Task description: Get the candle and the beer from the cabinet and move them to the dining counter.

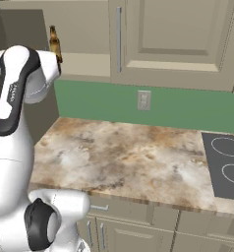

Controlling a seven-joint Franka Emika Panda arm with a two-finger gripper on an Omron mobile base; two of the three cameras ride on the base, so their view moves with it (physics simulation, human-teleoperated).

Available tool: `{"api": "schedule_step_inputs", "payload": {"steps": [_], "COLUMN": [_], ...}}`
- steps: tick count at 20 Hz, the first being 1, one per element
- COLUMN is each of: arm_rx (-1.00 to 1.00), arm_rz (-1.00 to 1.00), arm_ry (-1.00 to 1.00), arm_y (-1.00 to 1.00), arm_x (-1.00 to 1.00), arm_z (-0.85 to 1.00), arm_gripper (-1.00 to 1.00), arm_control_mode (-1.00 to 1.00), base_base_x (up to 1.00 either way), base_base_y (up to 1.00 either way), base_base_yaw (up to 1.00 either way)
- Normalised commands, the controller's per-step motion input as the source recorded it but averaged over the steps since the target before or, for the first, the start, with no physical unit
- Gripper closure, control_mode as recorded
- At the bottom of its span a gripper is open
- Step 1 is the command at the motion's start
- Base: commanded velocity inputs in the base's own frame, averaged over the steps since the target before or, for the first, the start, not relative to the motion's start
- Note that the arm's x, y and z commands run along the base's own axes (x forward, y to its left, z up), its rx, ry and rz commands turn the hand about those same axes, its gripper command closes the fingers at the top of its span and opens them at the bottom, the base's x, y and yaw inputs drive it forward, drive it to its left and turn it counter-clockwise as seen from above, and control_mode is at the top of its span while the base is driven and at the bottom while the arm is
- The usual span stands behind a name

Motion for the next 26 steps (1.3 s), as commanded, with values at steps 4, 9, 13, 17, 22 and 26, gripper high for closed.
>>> {"api": "schedule_step_inputs", "payload": {"steps": [4, 9, 13, 17, 22, 26], "arm_rx": [-0.02, -0.01, 0.00, 0.00, 0.00, 0.00], "arm_rz": [-0.05, -0.11, -0.12, -0.12, -0.17, -0.27], "arm_ry": [0.00, -0.04, -0.07, -0.08, -0.02, 0.00], "arm_y": [0.36, 0.08, 0.00, -0.12, -0.84, -0.97], "arm_x": [-0.09, 0.00, 0.00, 0.00, -0.01, 0.00], "arm_z": [0.00, 0.00, 0.00, 0.02, 0.07, 0.00], "arm_gripper": [-1.00, -1.00, -1.00, -1.00, -1.00, -1.00], "arm_control_mode": [-1.00, -1.00, -1.00, -1.00, -1.00, -1.00], "base_base_x": [0.00, 0.00, 0.00, 0.00, 0.00, 0.00], "base_base_y": [0.00, 0.00, 0.00, 0.00, 0.00, 0.00], "base_base_yaw": [0.00, 0.00, 0.00, 0.00, 0.00, 0.00]}}
